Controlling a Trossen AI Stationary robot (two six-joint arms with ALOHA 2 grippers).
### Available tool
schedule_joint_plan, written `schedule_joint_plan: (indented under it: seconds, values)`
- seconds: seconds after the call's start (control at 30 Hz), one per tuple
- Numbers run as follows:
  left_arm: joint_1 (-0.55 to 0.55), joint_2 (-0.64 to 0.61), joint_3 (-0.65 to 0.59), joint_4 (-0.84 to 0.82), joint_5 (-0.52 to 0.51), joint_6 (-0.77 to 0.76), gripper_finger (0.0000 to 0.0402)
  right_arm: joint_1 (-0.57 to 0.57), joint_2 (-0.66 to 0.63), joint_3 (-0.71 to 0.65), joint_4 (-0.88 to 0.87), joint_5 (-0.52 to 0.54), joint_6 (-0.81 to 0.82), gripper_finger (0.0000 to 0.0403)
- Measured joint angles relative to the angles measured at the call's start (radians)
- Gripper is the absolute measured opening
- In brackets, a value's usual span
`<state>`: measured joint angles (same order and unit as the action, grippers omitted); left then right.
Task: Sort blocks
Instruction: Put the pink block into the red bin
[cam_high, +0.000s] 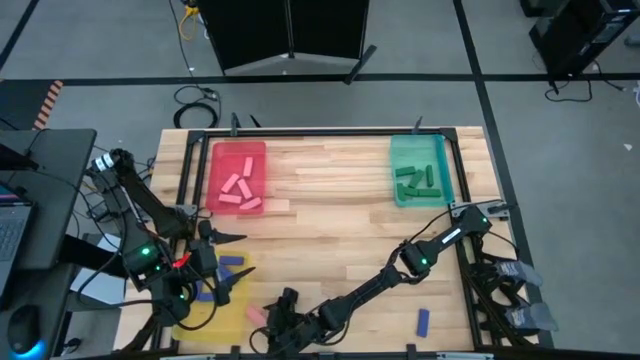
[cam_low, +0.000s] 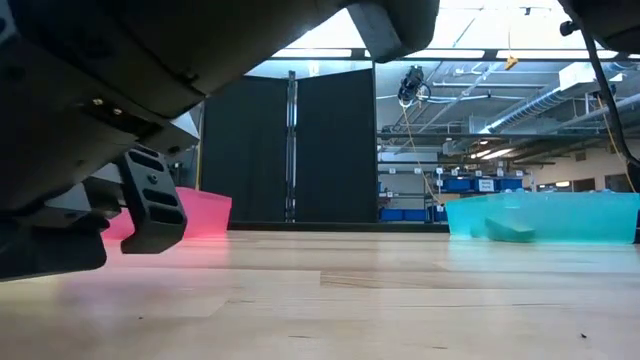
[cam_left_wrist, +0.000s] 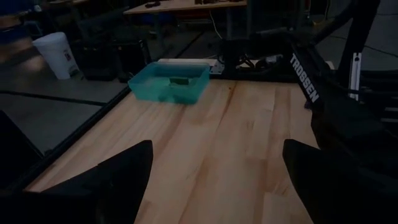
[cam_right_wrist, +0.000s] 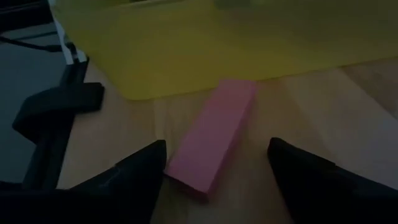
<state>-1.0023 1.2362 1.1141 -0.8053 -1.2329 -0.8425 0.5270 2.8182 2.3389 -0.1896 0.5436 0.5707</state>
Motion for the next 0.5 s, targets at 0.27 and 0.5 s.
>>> schedule_joint_plan:
  seconds: [0.27,0.5]
  values:
    - [0.0,0.0,0.0,0.001,0.0,0.0,0.0367,-0.005,-0.003,0.0,-0.08,0.01,-0.059,0.0231]
    - [0.0,0.0,0.0,0.001,0.001,-0.004,0.0367,-0.006,-0.002,-0.001,-0.099,-0.002,-0.145,0.0169]
